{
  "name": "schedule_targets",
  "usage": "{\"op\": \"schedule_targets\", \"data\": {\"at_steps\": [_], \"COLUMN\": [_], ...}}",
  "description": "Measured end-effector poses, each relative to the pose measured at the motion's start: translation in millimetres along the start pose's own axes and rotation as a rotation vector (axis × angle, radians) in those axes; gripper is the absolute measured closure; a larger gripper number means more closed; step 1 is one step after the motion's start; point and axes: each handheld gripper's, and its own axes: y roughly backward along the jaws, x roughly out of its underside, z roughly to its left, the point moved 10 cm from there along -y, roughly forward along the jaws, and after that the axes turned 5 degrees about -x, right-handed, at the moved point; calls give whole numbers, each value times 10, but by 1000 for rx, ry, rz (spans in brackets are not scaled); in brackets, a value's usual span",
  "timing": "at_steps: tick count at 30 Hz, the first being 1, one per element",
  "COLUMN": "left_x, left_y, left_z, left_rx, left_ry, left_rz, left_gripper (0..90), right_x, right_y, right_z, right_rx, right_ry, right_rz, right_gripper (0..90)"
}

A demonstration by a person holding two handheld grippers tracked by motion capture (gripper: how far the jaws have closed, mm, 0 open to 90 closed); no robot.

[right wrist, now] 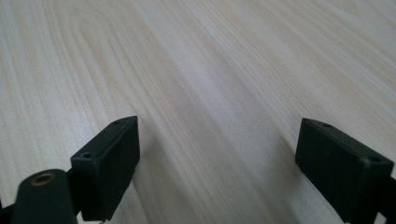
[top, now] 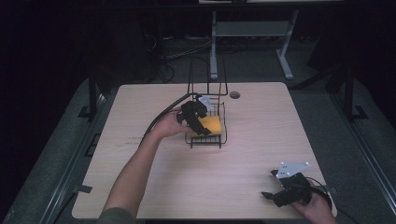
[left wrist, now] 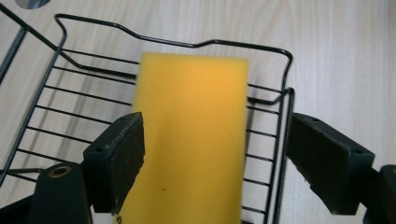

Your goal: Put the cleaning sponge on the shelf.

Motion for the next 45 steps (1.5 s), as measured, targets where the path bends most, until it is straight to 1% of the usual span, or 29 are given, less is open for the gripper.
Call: {"op": "schedule_targets", "data": {"at_steps": [1,2,7,9,12,13,16,20,21,22,24,26,28,30,33,34,35,36,37,38,40,41,42,45], "left_x": [-9,-17,-3,-4,-2,-2,1,40,70,89,108,145,150,171,196,196,212,241,241,276,288,321,343,359], "left_y": [19,28,40,54,57,63,107,126,132,150,169,181,182,216,237,237,244,255,255,273,278,292,300,328], "left_z": [-13,-23,-49,-75,-110,-148,-185,-223,-252,-275,-309,-329,-346,-386,-443,-443,-471,-502,-502,-535,-546,-585,-602,-626], "left_rx": [-4,-4,-6,-12,-9,-13,-16,-18,-18,-19,-16,-17,-22,-21,-19,-19,-13,-19,-19,-13,-16,-9,-10,-14], "left_ry": [-6,0,-7,-7,-8,-21,-21,-17,-15,-25,-22,-37,-37,-45,-37,-37,-39,-45,-45,-44,-41,-31,-38,-48], "left_rz": [-9,-20,-13,-27,-26,-28,-30,-25,-21,-22,-34,-18,-23,-25,-25,-25,-24,-25,-25,-22,-23,-17,-4,-10], "left_gripper": [194,195,187,184,184,184,187,187,188,188,190,190,190,190,190,189,189,190,191,190,190,190,189,190], "right_x": [-3,-6,-19,-26,-26,-26,-35,-36,-34,-35,-39,-38,-41,-48,-50,-50,-49,-47,-47,-45,-46,-44,-42,-40], "right_y": [0,4,20,27,38,45,51,51,57,59,58,52,47,47,50,50,50,48,48,50,51,50,49,46], "right_z": [-2,-5,-15,-17,-24,-27,-28,-29,-28,-28,-27,-26,-25,-22,-20,-20,-22,-16,-16,-23,-23,-24,-24,-28], "right_rx": [1,2,9,11,16,20,26,26,27,28,29,28,26,28,28,28,30,28,28,32,32,32,32,32], "right_ry": [0,-2,2,-2,-6,-4,1,0,-1,0,-1,-1,0,4,3,3,5,7,7,10,10,9,7,9], "right_rz": [-4,-6,-10,-17,-20,-19,-25,-26,-24,-24,-26,-21,-22,-22,-23,-23,-22,-20,-20,-19,-20,-19,-18,-15], "right_gripper": [135,135,134,134,134,134,134,134,134,134,134,134,134,134,134,134,134,134,134,134,134,134,134,134]}}
